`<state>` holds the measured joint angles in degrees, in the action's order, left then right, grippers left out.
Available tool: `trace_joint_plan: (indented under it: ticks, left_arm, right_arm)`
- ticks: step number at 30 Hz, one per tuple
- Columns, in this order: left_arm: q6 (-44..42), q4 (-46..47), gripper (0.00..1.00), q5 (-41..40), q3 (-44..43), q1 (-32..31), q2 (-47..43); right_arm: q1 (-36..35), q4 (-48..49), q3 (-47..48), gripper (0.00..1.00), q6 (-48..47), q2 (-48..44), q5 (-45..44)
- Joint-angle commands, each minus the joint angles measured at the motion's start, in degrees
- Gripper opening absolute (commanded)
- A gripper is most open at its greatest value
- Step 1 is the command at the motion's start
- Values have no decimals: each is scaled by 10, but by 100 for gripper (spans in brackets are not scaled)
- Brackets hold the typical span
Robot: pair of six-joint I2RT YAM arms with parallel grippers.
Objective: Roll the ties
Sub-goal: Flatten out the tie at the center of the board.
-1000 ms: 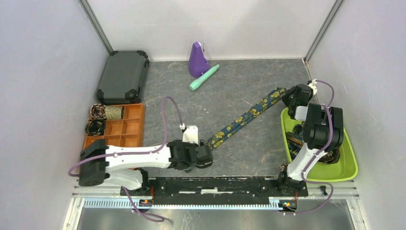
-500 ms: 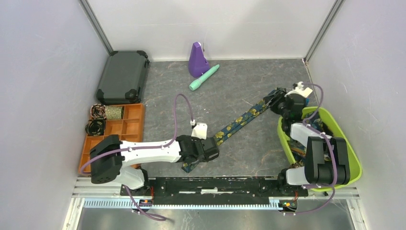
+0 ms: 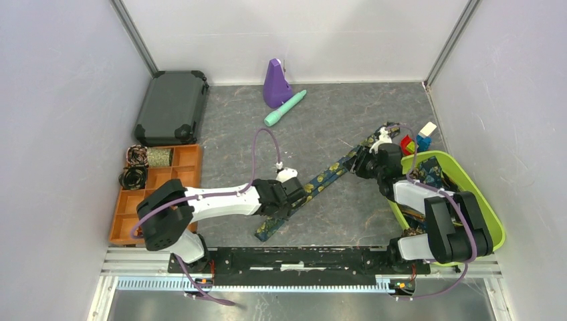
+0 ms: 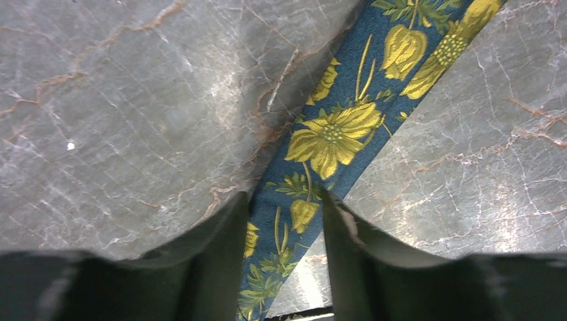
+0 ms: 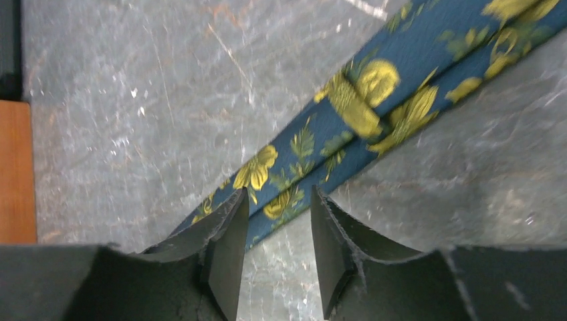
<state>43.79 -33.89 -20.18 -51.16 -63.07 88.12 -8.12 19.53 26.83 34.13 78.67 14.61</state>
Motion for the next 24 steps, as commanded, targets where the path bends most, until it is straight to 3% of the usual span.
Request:
trace_joint_plan:
  ticks: [1, 10, 16, 19, 24]
  left_arm:
    - [-52, 34, 46, 30, -3, 2, 22]
    - [-52, 27, 19, 44, 6, 1, 1]
    - [-50, -3, 12, 50, 7, 1, -37]
    - [-51, -9, 3, 51, 16, 1, -69]
    - [-48, -18, 2, 69, 27, 1, -99]
  right_arm:
    - [-29, 11, -22, 42, -9, -2, 2]
    - [-51, 22, -32, 35, -6, 25, -15]
    - [-54, 26, -42, 34, -5, 19, -5]
    - [-54, 12, -44, 34, -14, 8, -6]
    - [-55, 4, -64, 37, -10, -22, -5]
